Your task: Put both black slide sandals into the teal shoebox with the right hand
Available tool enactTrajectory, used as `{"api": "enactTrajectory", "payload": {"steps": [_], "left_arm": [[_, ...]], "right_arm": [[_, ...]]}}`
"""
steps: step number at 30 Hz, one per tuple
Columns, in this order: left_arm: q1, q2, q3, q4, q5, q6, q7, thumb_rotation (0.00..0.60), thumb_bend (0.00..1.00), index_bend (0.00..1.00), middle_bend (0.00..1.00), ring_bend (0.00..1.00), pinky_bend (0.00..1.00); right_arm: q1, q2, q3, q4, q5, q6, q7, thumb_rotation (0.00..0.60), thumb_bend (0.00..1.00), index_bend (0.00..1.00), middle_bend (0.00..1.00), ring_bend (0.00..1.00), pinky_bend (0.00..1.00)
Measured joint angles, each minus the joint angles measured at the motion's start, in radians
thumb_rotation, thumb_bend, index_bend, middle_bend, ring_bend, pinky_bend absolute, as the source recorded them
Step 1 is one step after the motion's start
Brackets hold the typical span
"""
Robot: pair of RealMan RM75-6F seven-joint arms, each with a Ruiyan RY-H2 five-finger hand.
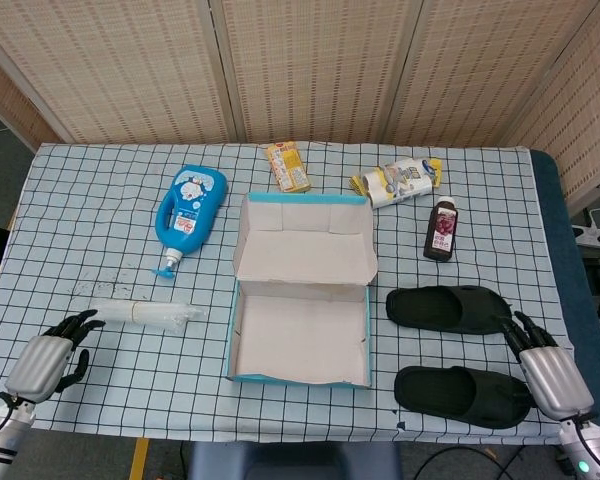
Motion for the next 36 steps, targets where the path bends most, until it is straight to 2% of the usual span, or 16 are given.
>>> {"api": "enactTrajectory", "payload": {"steps": [5,10,16,24,30,33,36], "left_arm": [[0.013,0.011,-0.001,-0.013,0.014,0.037,-0.011,0.600,0.66,0.22,0.09,0.15,0.37],[0.010,0.009,-0.001,-0.011,0.012,0.025,-0.008,0.600,0.66,0.22,0.09,0.15,0.37],[0.012,0.012,-0.004,-0.014,0.006,0.029,-0.016,0.600,0.66,0.22,0.09,0.15,0.37],[0.012,0.015,-0.004,-0.013,0.011,0.029,-0.027,0.600,0.66,0.22,0.09,0.15,0.37],[0.013,0.017,-0.003,-0.013,0.015,0.032,-0.035,0.600,0.66,0.22,0.09,0.15,0.37],[0.013,0.017,-0.003,-0.013,0.016,0.032,-0.037,0.600,0.66,0.22,0.09,0.15,0.37],[0.013,0.018,-0.003,-0.013,0.016,0.032,-0.038,0.600,0.66,0.22,0.09,0.15,0.37]], "right_arm": [[0.006,0.106,-0.090,-0.062,-0.068,-0.070,0.110,0.600,0.01,0.00,0.07,0.00,0.14],[0.026,0.135,-0.113,-0.092,-0.054,-0.161,0.114,0.600,0.00,0.00,0.04,0.00,0.14],[0.043,0.103,-0.103,-0.077,0.015,-0.226,0.035,0.600,0.00,0.00,0.03,0.00,0.12],[0.096,0.018,-0.075,-0.037,0.123,-0.376,-0.029,0.600,0.00,0.00,0.03,0.00,0.10],[0.114,-0.040,-0.059,0.000,0.181,-0.405,-0.094,0.600,0.00,0.00,0.03,0.00,0.10],[0.116,-0.064,-0.049,0.017,0.204,-0.407,-0.112,0.600,0.00,0.00,0.09,0.00,0.10],[0.114,-0.081,-0.042,0.033,0.211,-0.394,-0.120,0.600,0.00,0.04,0.20,0.07,0.10]]}}
